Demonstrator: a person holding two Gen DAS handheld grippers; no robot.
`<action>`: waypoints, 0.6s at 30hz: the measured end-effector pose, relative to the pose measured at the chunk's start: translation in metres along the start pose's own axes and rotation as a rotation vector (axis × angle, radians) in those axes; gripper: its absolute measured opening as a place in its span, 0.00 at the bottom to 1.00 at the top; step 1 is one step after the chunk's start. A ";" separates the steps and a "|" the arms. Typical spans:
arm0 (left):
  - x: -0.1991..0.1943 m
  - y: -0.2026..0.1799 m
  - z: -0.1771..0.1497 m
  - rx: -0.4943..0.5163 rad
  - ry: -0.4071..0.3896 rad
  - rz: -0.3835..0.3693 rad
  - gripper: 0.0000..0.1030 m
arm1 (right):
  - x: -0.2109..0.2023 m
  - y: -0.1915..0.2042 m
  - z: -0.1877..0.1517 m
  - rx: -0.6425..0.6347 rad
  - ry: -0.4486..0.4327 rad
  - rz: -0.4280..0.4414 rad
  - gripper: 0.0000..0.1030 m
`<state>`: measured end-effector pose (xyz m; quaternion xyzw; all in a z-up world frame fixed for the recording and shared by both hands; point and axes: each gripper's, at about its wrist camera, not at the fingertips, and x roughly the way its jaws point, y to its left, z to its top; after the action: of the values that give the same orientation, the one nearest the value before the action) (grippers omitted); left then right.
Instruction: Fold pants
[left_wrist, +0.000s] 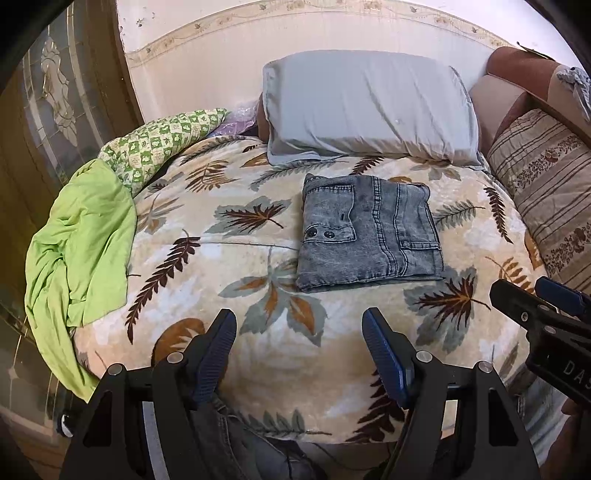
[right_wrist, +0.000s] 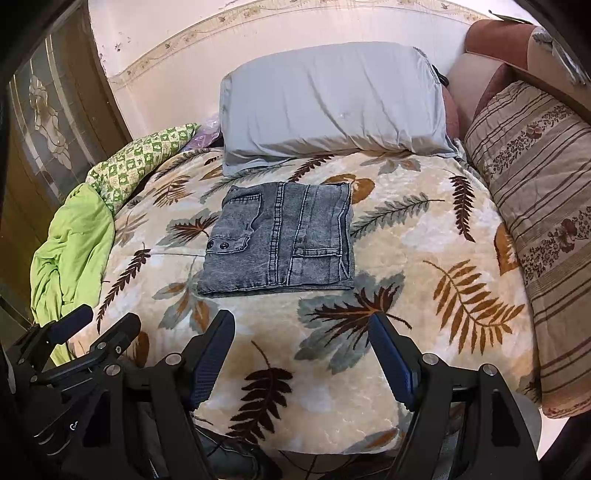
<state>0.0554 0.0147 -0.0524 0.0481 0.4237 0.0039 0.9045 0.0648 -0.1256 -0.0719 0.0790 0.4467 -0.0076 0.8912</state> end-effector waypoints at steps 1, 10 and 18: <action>0.001 0.000 0.000 -0.001 0.001 0.000 0.69 | 0.000 0.000 0.000 0.000 0.000 0.001 0.74; 0.006 -0.002 -0.001 0.001 0.007 -0.002 0.69 | 0.006 0.000 -0.001 0.005 0.008 -0.003 0.74; 0.018 -0.003 0.001 0.007 0.023 -0.017 0.69 | 0.011 -0.002 -0.002 0.008 0.016 -0.004 0.74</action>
<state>0.0674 0.0120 -0.0655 0.0479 0.4346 -0.0046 0.8993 0.0694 -0.1263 -0.0826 0.0817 0.4539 -0.0106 0.8873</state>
